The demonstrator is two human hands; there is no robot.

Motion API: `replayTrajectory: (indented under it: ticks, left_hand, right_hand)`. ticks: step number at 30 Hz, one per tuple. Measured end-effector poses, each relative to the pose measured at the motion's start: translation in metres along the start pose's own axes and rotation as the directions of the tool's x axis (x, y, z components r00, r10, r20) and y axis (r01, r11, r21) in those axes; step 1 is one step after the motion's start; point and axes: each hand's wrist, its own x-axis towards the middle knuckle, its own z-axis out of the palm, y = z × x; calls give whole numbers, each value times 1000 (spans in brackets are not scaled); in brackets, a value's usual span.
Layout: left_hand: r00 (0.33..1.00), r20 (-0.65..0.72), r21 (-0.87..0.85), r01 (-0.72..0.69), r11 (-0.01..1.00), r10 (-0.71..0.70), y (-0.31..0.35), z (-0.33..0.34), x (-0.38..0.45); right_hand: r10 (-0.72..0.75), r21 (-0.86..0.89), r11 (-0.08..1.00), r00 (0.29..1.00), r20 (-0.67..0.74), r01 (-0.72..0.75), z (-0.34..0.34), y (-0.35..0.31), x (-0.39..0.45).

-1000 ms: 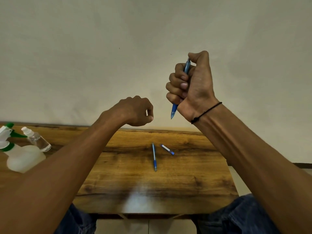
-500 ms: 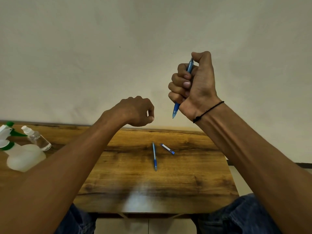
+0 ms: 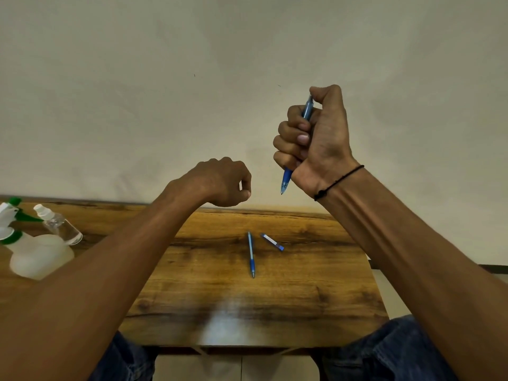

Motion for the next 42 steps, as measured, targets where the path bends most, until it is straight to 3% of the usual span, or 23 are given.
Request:
replayTrajectory:
  ticks: [42]
  left_hand:
    - [999,40,2,5,1000,-5,3,3,0]
  right_hand:
    - [34,-27,999,998,-44,-35,-2,2,5]
